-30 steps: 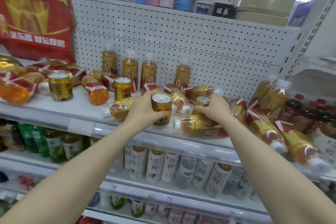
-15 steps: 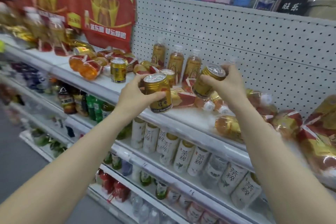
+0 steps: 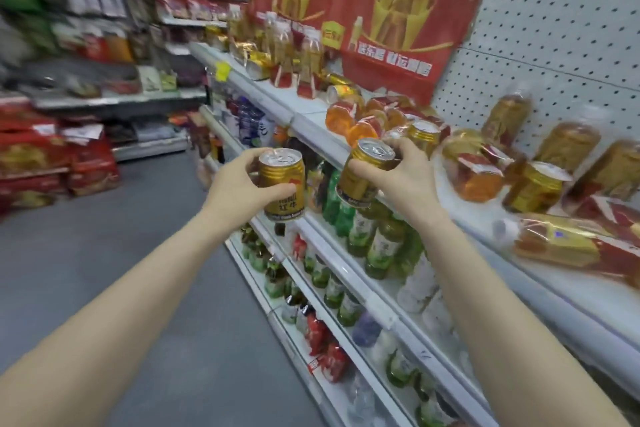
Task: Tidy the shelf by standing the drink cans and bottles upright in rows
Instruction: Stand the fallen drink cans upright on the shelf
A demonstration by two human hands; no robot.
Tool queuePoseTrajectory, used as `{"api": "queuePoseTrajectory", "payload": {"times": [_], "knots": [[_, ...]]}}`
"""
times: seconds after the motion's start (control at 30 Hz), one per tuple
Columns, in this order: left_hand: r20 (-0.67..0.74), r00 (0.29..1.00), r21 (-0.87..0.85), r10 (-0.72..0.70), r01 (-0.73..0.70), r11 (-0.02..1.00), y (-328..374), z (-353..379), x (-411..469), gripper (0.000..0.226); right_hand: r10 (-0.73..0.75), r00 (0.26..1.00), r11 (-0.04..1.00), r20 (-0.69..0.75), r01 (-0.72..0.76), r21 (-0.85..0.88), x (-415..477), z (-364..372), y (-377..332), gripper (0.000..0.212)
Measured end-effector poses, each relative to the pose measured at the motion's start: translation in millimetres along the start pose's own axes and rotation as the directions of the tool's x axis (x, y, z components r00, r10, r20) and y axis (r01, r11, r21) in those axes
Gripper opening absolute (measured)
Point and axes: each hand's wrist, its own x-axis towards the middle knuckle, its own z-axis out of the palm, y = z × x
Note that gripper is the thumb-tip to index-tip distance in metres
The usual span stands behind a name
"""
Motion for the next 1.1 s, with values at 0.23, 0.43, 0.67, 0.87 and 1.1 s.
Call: {"api": "queuePoseTrajectory", "payload": {"times": [0.23, 0.43, 0.67, 0.87, 1.1], "knots": [[-0.111, 0.993, 0.068, -0.048, 0.056, 0.996, -64, -116, 80, 0.071, -0.032, 0.994, 0.999, 0.105, 0.029, 0.028, 75, 149, -35, 0.055], [-0.195, 0.978, 0.054, -0.070, 0.082, 0.995, -116, -185, 150, 0.058, -0.064, 0.982, 0.997, 0.179, 0.054, 0.061, 144, 260, -54, 0.061], [-0.296, 0.953, 0.068, -0.057, 0.080, 0.994, -167, -247, 266, 0.071, -0.142, 0.964, 0.986, 0.225, 0.116, 0.123, 252, 378, -69, 0.061], [-0.337, 0.940, 0.110, -0.041, 0.082, 0.991, -193, -297, 381, 0.063, -0.193, 0.941, 0.975, 0.279, 0.151, 0.165, 361, 467, -90, 0.057], [-0.334, 0.942, 0.081, -0.041, 0.072, 0.994, -229, -345, 505, 0.061, -0.210, 0.946, 0.974, 0.247, 0.179, 0.140, 472, 556, -107, 0.057]]}}
